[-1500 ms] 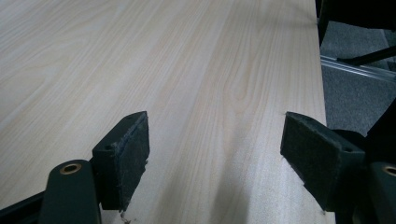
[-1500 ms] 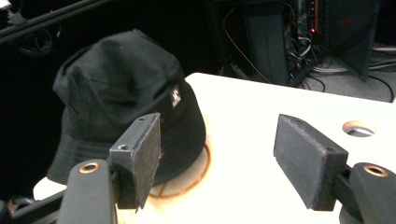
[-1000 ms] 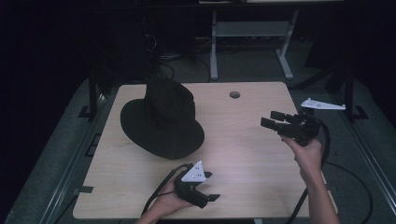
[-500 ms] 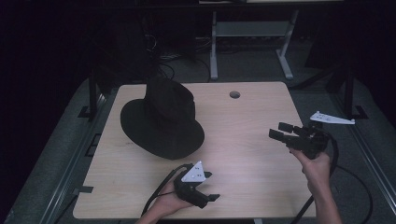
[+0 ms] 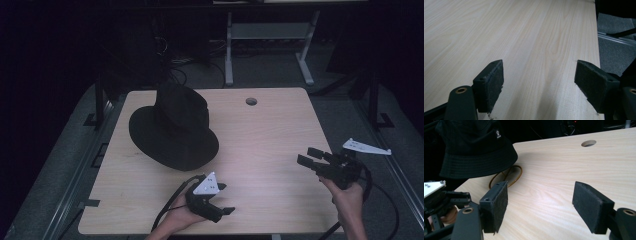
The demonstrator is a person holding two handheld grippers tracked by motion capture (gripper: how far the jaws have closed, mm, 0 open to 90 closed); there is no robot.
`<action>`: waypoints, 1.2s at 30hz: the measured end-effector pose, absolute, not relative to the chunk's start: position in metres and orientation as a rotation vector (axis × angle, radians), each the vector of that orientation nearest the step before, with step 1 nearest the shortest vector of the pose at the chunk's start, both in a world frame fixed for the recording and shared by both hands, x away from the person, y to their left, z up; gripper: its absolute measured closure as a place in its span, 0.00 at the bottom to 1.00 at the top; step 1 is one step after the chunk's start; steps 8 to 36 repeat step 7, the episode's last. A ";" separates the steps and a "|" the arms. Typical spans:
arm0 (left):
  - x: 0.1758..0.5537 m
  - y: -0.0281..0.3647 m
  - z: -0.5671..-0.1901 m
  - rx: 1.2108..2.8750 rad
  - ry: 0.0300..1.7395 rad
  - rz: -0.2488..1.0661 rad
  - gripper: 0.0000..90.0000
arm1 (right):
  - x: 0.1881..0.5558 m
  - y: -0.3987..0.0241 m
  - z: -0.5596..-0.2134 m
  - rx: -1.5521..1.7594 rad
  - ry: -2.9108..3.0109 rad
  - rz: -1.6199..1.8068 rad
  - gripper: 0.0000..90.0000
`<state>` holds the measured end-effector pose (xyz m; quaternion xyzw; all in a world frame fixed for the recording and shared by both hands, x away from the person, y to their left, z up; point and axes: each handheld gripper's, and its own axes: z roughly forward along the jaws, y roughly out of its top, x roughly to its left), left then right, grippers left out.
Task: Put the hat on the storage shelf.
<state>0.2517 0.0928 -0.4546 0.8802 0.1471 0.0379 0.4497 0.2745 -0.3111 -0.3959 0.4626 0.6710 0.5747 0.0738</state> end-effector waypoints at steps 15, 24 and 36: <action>0.251 0.093 -0.454 2.179 0.368 0.101 0.25 | 0.250 -0.317 -0.416 1.404 1.978 1.722 0.30; 0.251 0.093 -0.454 2.179 0.368 0.101 0.25 | 0.250 -0.317 -0.416 1.404 1.978 1.722 0.30; 0.251 0.093 -0.454 2.179 0.368 0.101 0.25 | 0.250 -0.317 -0.416 1.404 1.978 1.722 0.30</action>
